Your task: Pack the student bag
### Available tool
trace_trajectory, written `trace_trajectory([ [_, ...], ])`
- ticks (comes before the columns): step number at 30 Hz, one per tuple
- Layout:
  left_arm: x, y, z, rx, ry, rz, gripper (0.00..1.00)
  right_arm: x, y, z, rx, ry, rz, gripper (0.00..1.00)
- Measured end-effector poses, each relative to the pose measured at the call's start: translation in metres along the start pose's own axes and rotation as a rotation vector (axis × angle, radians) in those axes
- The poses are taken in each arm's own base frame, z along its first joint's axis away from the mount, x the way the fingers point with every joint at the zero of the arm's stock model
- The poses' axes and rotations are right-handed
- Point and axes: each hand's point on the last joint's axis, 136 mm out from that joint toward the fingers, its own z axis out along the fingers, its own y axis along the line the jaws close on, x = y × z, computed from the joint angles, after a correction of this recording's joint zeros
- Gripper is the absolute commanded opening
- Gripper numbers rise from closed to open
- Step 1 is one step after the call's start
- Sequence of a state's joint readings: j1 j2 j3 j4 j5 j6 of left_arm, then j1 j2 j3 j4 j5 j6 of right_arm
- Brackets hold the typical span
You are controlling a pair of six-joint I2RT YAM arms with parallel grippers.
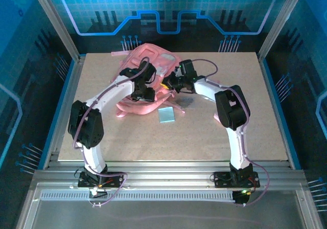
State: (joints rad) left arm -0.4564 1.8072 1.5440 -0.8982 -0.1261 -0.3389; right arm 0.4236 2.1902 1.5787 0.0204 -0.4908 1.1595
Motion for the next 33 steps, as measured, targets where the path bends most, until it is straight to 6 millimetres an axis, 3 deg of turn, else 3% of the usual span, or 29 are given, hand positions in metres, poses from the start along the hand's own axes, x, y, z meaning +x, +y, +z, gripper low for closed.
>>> trace_trajectory([
  [3, 0.000, -0.013, -0.003, 0.071, -0.054, -0.056, 0.56, 0.001, 0.003, 0.001, -0.008, 0.002, 0.020, 0.00],
  [8, -0.010, -0.017, 0.004, 0.100, -0.119, -0.126, 0.52, 0.001, 0.009, 0.000, -0.025, 0.008, 0.042, 0.00],
  [18, -0.020, -0.019, 0.047, 0.075, -0.121, -0.192, 0.44, 0.004, 0.027, 0.002, -0.046, 0.013, 0.036, 0.00],
  [24, -0.023, -0.011, 0.064, 0.003, -0.107, -0.201, 0.33, 0.001, 0.026, 0.002, -0.040, -0.002, 0.039, 0.00],
  [29, -0.025, -0.004, 0.067, -0.012, -0.114, -0.213, 0.21, 0.001, 0.027, 0.003, -0.045, -0.007, 0.035, 0.00],
  [33, -0.027, -0.002, 0.072, -0.013, -0.133, -0.211, 0.04, 0.000, 0.026, 0.003, -0.045, -0.011, 0.033, 0.00],
])
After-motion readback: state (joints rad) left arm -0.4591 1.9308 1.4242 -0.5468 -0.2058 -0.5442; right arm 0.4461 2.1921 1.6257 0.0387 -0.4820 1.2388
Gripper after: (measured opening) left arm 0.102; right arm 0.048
